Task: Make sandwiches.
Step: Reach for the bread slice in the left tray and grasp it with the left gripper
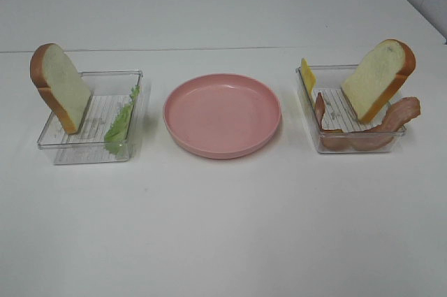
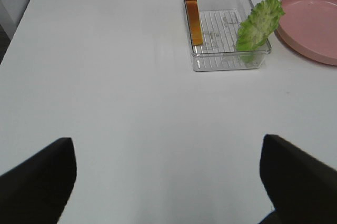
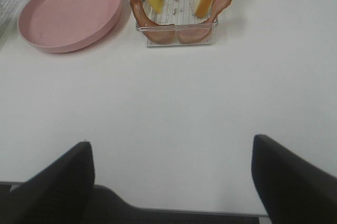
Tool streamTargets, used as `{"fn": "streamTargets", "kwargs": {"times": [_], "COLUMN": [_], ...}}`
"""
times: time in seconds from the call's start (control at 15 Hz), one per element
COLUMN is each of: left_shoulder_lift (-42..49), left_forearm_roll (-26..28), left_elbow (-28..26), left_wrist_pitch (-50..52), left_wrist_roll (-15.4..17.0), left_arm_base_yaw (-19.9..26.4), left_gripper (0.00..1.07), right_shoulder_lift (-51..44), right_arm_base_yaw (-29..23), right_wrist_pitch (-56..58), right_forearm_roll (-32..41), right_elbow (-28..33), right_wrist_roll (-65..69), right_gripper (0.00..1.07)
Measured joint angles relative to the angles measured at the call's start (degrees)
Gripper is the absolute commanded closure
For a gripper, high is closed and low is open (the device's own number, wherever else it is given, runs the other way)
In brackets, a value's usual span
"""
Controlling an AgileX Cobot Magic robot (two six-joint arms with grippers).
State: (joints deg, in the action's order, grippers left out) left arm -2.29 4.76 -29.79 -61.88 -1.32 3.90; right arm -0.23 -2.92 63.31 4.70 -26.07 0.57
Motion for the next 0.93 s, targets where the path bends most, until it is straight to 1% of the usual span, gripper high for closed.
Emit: {"fn": "streamTargets", "kwargs": {"times": [0.93], "left_shoulder_lift": [0.00], "left_forearm_roll": [0.00], "left_elbow": [0.00], "left_wrist_pitch": [0.00], "left_wrist_roll": [0.00], "left_arm_base_yaw": [0.00], "left_gripper": [0.20], "right_shoulder_lift": [0.00], "right_arm_base_yaw": [0.00], "right_wrist_pitch": [0.00], "right_forearm_roll": [0.06], "right_elbow": [0.00], "right_wrist_roll": [0.00], "right_gripper": [0.27]}}
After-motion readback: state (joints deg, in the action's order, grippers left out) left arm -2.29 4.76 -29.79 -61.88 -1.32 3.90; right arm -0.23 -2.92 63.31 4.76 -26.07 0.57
